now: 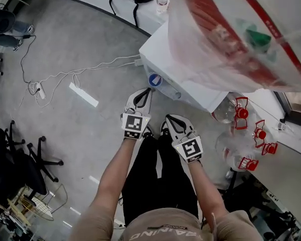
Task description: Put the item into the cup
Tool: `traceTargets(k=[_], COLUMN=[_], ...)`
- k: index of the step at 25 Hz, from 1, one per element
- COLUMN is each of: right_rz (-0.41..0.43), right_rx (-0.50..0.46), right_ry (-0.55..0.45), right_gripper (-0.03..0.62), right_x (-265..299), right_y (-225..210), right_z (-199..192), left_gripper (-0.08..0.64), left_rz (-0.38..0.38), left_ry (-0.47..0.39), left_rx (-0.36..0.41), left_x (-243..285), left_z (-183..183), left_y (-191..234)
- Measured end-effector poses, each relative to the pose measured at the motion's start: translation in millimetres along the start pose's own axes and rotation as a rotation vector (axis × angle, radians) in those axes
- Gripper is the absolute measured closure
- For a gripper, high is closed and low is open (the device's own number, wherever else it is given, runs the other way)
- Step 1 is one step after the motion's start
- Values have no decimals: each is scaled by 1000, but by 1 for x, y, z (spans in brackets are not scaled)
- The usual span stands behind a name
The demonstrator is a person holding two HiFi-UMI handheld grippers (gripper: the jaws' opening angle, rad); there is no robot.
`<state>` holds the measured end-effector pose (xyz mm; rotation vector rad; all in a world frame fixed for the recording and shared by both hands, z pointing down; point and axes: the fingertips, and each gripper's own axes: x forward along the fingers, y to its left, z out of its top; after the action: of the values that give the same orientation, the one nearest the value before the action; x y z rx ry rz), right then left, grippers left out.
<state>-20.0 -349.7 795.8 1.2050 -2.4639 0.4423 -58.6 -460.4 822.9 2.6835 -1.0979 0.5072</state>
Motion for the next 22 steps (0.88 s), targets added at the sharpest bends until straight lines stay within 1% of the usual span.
traceTargets(k=[5, 10, 18, 22], right_rz=[3, 1, -3, 4], right_rx=[30, 39, 48, 57], right_ry=[32, 41, 49, 56], right_gripper=[581, 580, 581, 580], right_x=[2, 2, -1, -2], right_y=[0, -3, -7, -6], right_z=[-26, -34, -46, -51], left_gripper=[555, 555, 555, 554], left_rz=[-8, -33, -20, -19], left_ry=[17, 72, 121, 127], left_rx=[25, 47, 41, 25], left_x=[35, 59, 83, 93], left_z=[-19, -44, -69, -74], left_y=[2, -3, 1, 6])
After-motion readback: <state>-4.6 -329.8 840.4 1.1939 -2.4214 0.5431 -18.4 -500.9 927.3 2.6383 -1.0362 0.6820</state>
